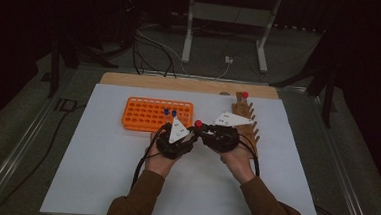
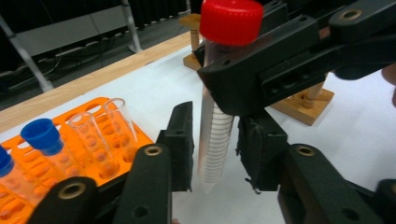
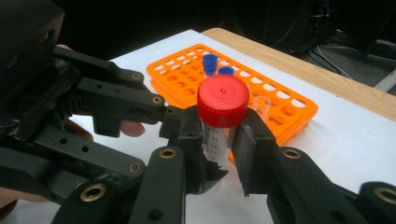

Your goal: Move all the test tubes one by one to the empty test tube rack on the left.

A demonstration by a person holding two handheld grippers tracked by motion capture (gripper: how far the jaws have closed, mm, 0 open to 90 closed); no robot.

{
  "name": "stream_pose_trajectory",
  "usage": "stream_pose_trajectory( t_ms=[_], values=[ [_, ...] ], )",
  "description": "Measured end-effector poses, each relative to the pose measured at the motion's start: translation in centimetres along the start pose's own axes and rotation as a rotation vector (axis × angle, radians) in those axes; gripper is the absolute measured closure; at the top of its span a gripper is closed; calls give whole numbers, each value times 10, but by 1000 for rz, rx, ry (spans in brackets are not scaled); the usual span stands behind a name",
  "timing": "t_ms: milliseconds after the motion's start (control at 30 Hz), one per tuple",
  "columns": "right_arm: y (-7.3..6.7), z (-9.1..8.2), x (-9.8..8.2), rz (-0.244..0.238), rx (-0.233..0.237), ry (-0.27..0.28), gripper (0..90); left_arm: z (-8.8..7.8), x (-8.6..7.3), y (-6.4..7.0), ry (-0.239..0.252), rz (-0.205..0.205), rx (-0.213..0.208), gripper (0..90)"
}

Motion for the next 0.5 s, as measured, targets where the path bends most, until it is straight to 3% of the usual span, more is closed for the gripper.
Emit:
stream_pose_trajectory(
  t_ms=[300,500],
  values=[
    [0,0,0,-2,12,-2,726,0,-1,0,2,19,-8,748],
    [5,-10,6,22,41,51,451,2,-2,-8,-6,3,8,748]
  ],
)
Point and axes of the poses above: each handheld gripper's, and its own axes: z roughly forward along the jaws, x roughly out of its top, y roughly to its right, the point moved 4 cm from there along z, roughly forward along the jaws, and after that the axes turned 10 degrees about x, right-handed, at the moved point
